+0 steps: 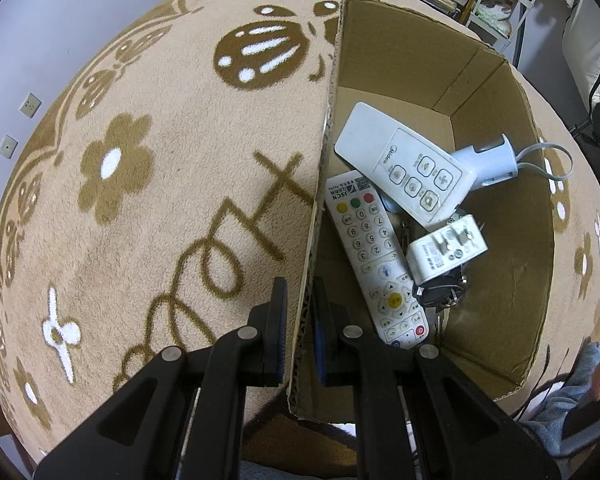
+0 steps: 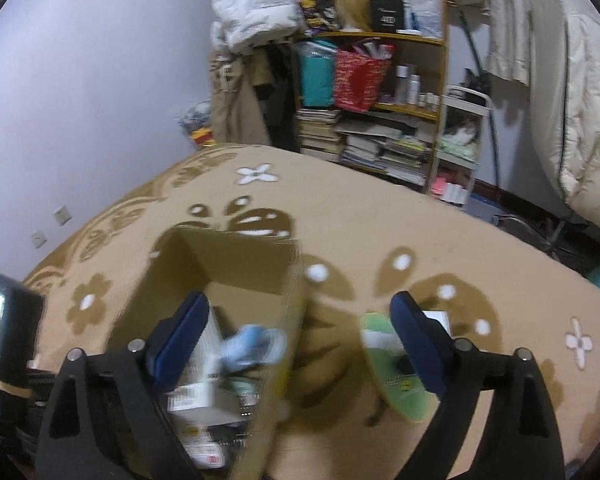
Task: Organize rigid objects
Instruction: 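Move the right tool back over the white power adapter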
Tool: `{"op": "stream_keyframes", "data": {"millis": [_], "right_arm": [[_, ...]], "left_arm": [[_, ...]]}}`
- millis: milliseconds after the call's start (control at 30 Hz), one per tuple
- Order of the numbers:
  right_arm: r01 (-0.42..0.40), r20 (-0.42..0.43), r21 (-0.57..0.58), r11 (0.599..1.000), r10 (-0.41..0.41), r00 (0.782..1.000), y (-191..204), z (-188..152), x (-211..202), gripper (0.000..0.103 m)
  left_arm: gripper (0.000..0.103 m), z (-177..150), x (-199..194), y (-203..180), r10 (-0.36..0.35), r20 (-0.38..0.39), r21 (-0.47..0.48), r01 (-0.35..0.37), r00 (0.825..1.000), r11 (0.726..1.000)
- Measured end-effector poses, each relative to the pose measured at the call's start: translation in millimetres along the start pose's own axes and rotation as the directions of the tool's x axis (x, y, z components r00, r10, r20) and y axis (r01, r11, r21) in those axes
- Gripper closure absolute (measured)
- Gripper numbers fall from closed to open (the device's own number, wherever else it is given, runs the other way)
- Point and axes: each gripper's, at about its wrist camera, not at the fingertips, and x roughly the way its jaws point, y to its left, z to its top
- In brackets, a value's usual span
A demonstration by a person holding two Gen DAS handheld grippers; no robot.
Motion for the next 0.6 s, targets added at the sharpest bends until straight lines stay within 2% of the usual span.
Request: {"op": "stream_keyframes", "data": {"millis": [333,500,600], "right_arm": [[0.126,-0.065,0.093,0.988,-0.12,0.991,-78.4,4.4,24.4,0.0],[0.178,-0.124,0.075,0.981,-0.167,0.978,-98.2,-3.5,46.3,0.0],[0.18,-0.165,0.087,0.98,-0.164,0.973,-107.8,-9.8,62.8,0.0]], "left_arm": [[0.091,-0.1,-0.6,0.3,0.0,-0.001,-0.001,0.0,1.0,1.0],[0.092,1.2,-0.3,0.7,0.005,-0.003,-0.003,-0.005,1.0,1.0],[0.092,1.1,0.0,0.5,0.006,-0.002,-0.001,-0.006,1.0,1.0]]}}
